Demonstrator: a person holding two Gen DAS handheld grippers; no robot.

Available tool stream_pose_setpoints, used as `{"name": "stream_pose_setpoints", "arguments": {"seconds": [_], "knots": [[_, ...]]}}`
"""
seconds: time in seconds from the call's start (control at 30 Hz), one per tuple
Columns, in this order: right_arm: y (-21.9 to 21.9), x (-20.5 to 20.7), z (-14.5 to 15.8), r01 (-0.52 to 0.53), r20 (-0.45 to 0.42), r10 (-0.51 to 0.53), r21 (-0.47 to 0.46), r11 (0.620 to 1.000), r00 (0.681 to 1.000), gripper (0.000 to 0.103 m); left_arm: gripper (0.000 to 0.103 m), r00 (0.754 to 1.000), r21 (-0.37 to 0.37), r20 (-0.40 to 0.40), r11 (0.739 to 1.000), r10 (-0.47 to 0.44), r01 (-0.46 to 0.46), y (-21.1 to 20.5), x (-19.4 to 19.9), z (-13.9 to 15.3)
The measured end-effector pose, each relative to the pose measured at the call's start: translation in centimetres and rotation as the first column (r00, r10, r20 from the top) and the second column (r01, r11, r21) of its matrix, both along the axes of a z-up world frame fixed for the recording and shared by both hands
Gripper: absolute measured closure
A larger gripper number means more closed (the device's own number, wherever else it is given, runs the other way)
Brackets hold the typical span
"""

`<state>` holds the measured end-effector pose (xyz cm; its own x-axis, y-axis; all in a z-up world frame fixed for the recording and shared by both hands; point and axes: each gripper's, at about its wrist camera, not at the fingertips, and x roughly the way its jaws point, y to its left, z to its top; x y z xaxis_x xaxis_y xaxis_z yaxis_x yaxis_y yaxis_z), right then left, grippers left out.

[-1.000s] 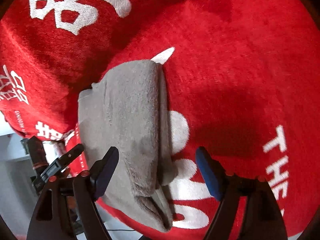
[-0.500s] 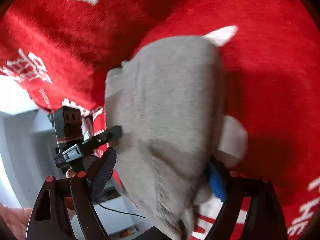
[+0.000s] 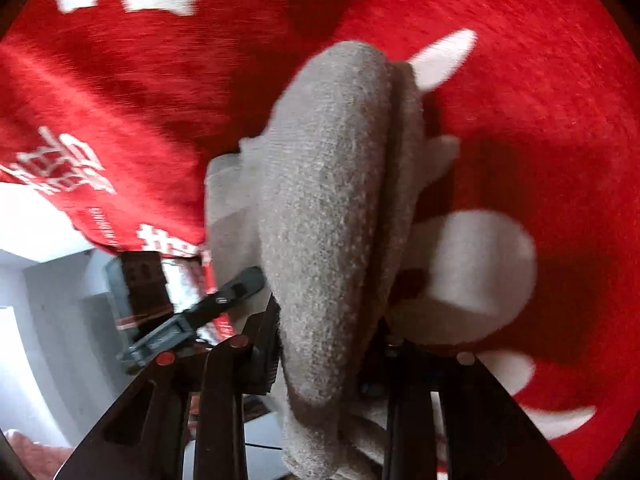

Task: Fold small clothes
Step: 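Grasp the folded grey sweater edge with both tools and lift it, then fold the lifted sweater edge over and lay it down with both tools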

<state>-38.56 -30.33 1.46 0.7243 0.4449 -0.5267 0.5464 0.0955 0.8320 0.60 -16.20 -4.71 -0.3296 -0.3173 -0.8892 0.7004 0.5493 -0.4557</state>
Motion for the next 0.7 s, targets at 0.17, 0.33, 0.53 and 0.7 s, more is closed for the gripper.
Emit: {"name": "stream_pose_setpoints", "arguments": {"seconds": [0.17,0.33,0.53,0.7], "knots": [[1.7,0.5,2.8,0.02,0.085,-0.022,0.028,0.999,0.996,0.072,0.057,0.999,-0.058,-0.031,0.998,-0.008,0.006,1.5,0.7,2.5],[4.6,1.0,4.8,0.007,0.128,-0.013,0.053,0.999,0.992,0.072,0.057,0.999,-0.089,-0.01,0.996,-0.034,0.033,4.1,0.0,5.3],[9.8,3.0,4.0,-0.027,0.136,0.012,0.113,0.993,0.991,0.072,0.056,1.0,-0.059,0.006,0.998,-0.02,0.02,9.2,0.6,6.7],[13.5,5.4,1.9,-0.073,0.075,0.065,0.119,0.99,0.995,0.071,0.056,1.0,0.016,0.025,1.0,-0.005,0.004,13.9,1.7,5.0]]}}
